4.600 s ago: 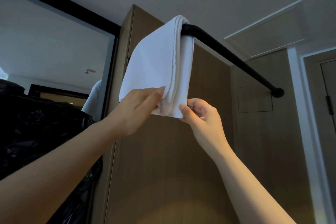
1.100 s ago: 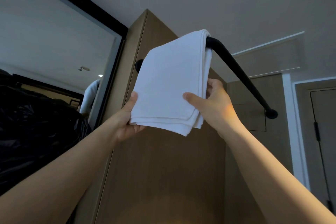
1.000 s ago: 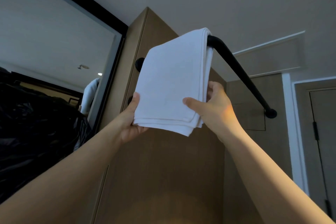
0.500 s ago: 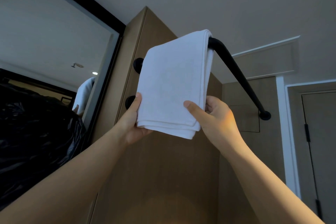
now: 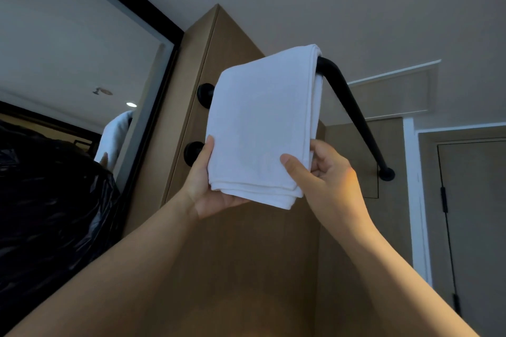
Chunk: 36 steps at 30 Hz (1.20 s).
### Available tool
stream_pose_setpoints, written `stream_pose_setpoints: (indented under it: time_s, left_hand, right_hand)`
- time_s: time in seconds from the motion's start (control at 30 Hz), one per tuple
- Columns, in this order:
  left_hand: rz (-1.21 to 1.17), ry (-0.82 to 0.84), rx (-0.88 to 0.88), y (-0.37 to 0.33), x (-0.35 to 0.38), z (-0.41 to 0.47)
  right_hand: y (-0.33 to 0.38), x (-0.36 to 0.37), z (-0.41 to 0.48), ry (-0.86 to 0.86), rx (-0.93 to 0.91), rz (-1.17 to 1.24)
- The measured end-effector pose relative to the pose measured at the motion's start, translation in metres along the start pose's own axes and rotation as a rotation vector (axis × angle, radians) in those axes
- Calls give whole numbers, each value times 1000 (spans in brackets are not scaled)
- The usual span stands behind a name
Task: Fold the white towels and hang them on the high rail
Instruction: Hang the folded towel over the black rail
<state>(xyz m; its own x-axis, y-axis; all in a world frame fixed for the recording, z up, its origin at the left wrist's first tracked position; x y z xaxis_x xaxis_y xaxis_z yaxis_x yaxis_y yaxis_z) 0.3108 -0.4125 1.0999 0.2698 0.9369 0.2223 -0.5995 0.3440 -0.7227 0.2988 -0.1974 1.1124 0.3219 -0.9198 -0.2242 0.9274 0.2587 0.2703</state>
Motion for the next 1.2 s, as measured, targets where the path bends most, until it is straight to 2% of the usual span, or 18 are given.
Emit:
stream_pose_setpoints:
  time_s: [0.13,0.23,0.4,0.43,0.5,0.63,0.77,0.93,1.1,1.2]
  left_hand:
    - [0,-2,15,2,-4,2]
    - [104,-74,126,-6,-10,3]
    - [281,-432,256,-13,-29,-12]
    - [303,-434,256,-15,-31,-14]
    - [316,-320,198,-16,-30,-14]
    - [138,-91,99,-10,-16,-10]
    - [6,-23,113,1,-2,1]
    - [57,-157,241,-3,-8,-2]
    - [267,-415,222,-6,-17,-10]
    - [330,-447,201,-11,-21,-12]
  right_hand:
    - [-3,-6,2,-34,-1,-57]
    - [-4,-6,1,-52,1,-117]
    - [-6,-8,3,-68,31,-215]
    - [-6,-8,4,-51,38,-221]
    - [-2,-5,3,-15,42,-208]
    - [5,-1,2,-13,54,-145]
    - [6,-1,0,-32,59,-99]
    - [3,-4,0,-52,34,-129]
    - [-3,-3,0,-71,54,-245]
    - [-7,-2,4,-46,67,-241]
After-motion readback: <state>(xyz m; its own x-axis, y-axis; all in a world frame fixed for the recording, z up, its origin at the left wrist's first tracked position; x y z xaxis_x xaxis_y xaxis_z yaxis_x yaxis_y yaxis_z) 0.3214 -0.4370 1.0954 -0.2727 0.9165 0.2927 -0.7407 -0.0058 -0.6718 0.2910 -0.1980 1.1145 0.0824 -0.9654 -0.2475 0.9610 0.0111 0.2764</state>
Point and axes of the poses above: each hand's wrist, its own z-axis towards the middle knuckle, its own x-axis out of the palm, y = z × x, the point moved 5 cm from there along z, towards the middle knuckle, and after that the axes turned 5 degrees about y, right-handed, at the moved point
